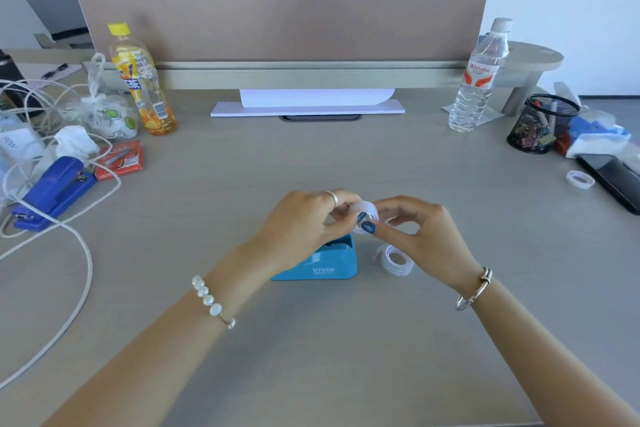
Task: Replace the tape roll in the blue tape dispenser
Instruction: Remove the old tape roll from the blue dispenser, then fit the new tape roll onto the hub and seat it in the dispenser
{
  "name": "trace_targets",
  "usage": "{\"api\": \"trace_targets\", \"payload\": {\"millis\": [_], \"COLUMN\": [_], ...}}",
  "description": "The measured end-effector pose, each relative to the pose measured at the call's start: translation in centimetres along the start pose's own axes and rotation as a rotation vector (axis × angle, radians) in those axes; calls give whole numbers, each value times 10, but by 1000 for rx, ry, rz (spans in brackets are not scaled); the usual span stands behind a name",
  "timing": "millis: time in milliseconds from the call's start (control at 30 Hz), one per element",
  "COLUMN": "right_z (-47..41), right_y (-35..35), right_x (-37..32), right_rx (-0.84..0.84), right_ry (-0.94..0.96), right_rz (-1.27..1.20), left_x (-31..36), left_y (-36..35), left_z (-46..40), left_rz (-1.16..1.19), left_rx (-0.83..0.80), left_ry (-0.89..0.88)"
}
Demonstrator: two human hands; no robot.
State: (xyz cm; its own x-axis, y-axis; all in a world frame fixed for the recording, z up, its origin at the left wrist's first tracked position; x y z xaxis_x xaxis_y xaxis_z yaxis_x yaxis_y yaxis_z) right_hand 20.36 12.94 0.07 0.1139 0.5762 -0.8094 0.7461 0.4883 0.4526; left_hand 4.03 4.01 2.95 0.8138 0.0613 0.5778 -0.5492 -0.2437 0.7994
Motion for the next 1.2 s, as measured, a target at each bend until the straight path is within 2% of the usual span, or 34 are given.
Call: {"api": "trace_targets", "payload": {"millis": [100,200,300,600,700,867,1033,1200], "right_z": [7,13,21,37,45,57,57,55], "right_y": [2,6,15,39,44,49,48,53], "right_x": [3,3,5,17,22,28,33,38], "right_rx": [6,4,-25,-44,-65,-69,-63,43], "right_ry": [-36,-54,-65,-154,-170,-303,-314,-301], "right_rz": [2,15,45,81,-22,-363,-423,-419], "left_x": [5,11,16,42,45,45,47,37], "left_y": [-10,-19,-31,-51,-57,-64,-68,-60], "left_z": [-2,-3,-1,-6,-4,-1,1,0], "left_rz": [-162,-223,-237,-245,-211,-149,-137,-11], "left_rx": [42,47,54,-56,-45,-88,-89,-132], "left_ry": [-59,-79,-116,-72,-83,-90,-125,-133]}}
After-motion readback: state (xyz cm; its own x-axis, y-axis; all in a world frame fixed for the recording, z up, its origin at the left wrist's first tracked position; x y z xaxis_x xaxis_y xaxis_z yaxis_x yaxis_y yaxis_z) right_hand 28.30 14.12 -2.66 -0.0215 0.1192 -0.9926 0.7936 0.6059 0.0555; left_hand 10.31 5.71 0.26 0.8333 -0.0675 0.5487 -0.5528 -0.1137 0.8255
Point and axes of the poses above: each hand's wrist, its own z-axis away from the middle knuckle, its own y-axis out of the back of the hand, x = y × z, the point moved 1 cm from there along -z, towards the middle knuckle, and after that the axes turned 7 degrees about y, right-handed, at the moved point
